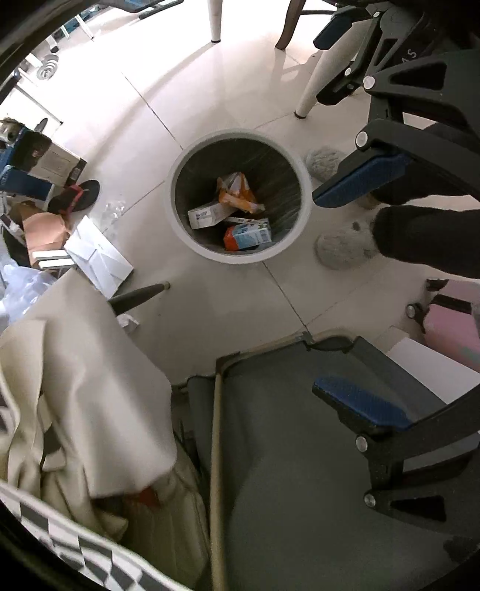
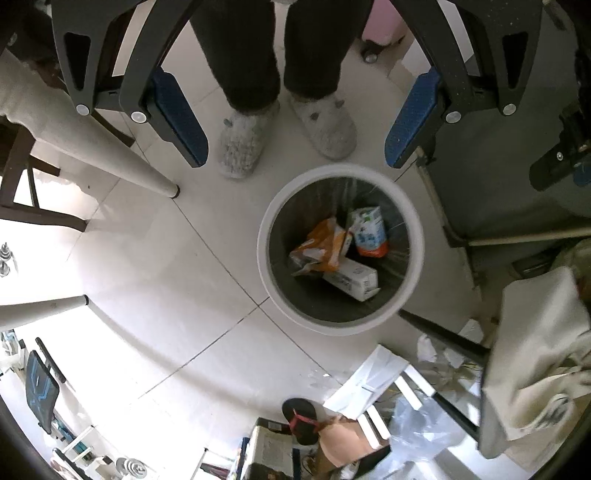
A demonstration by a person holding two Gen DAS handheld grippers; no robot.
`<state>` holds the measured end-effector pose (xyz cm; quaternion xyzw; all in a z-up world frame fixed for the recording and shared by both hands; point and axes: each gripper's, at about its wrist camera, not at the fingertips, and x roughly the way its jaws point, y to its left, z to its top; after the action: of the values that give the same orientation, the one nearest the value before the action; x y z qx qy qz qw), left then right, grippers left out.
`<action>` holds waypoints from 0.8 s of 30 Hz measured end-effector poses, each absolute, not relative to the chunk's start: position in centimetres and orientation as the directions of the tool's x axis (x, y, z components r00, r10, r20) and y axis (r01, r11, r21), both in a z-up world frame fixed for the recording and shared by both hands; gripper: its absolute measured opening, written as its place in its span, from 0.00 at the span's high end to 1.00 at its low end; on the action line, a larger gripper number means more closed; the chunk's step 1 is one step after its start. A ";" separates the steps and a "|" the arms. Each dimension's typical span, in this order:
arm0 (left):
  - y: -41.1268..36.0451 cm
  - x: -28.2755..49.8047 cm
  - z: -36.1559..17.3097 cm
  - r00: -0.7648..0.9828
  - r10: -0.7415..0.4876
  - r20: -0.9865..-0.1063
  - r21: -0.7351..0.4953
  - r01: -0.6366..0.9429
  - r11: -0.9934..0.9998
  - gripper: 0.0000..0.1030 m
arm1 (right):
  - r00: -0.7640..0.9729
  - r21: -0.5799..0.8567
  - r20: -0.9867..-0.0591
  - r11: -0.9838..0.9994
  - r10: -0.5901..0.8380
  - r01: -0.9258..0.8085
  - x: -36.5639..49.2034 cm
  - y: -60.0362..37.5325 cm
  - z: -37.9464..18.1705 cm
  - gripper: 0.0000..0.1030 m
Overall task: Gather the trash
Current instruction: 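Raise both tools from the bin back over the table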
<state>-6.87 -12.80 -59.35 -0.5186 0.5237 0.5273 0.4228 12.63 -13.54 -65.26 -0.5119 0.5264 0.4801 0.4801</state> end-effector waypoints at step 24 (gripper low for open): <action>-12.0 -1.6 -32.0 -0.141 0.133 -0.981 0.137 -0.990 -0.040 0.09 | -0.081 0.112 -0.990 0.301 0.113 -0.947 25.3 -13.6 -32.8 0.05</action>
<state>-1.63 -12.02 -32.02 -0.4363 0.4907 0.5741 0.4891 25.29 -13.64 -32.85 -0.3661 0.5698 0.4644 0.5706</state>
